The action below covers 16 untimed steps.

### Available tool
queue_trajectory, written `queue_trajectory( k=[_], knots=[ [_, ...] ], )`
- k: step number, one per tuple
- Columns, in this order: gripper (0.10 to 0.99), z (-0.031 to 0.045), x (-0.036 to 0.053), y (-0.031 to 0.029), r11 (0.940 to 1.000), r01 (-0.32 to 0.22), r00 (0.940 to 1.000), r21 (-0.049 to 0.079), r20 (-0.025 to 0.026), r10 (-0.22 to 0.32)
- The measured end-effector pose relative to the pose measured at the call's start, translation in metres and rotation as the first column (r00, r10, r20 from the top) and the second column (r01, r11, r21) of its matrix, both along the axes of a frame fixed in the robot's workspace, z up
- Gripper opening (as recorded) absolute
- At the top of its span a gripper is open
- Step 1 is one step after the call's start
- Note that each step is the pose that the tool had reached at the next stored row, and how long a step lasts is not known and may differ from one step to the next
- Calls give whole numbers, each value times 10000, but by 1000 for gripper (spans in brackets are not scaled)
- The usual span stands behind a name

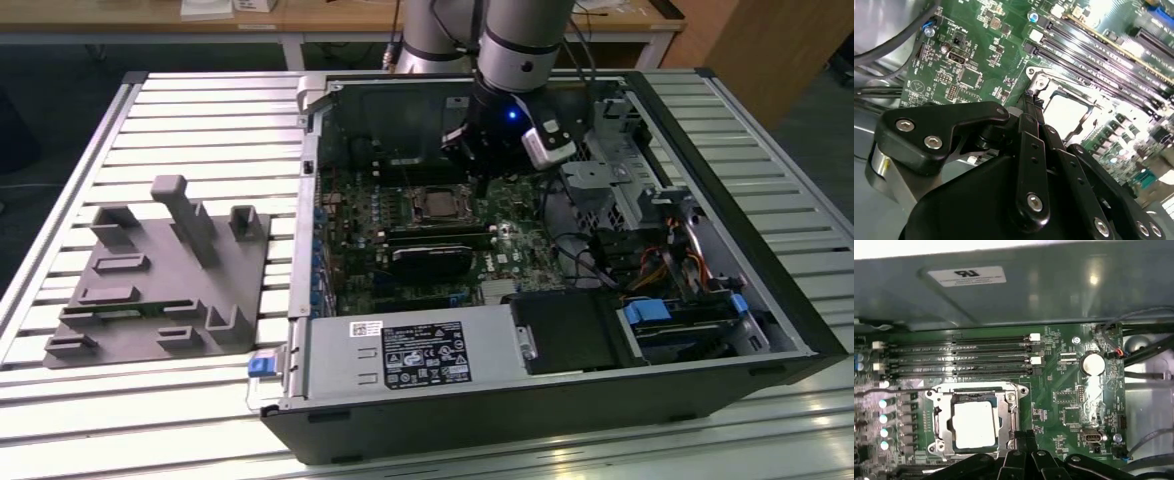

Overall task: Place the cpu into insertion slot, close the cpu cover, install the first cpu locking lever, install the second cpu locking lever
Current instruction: 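Close the cpu cover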

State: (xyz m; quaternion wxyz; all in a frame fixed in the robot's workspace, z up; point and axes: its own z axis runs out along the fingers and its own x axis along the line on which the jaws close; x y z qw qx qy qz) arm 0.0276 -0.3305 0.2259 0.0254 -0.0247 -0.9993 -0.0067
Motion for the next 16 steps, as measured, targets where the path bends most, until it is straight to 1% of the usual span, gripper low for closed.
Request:
queue_trajectory(
  k=[1, 2, 5, 6, 8, 13, 14, 16],
  knots=[
    [106, 0, -2, -1, 10000, -29, 10000, 1, 71, 29],
    [106, 0, -7, -2, 10000, -42, 9999, 0, 155, 42],
    [106, -1, -25, -3, 10000, -58, 9989, -1, 460, 58],
    [106, -1, -29, -3, 10000, -57, 9987, -1, 500, 57],
    [106, -2, -36, -4, 10000, -53, 9986, -14, 532, 54],
    [106, -13, -62, -3, 9998, 213, 9983, -16, 539, -212],
    [106, -18, -79, -4, 9997, 258, 9982, -16, 539, -257],
    [106, -27, -140, -4, 9996, 291, 9981, -16, 539, -289]
  ],
)
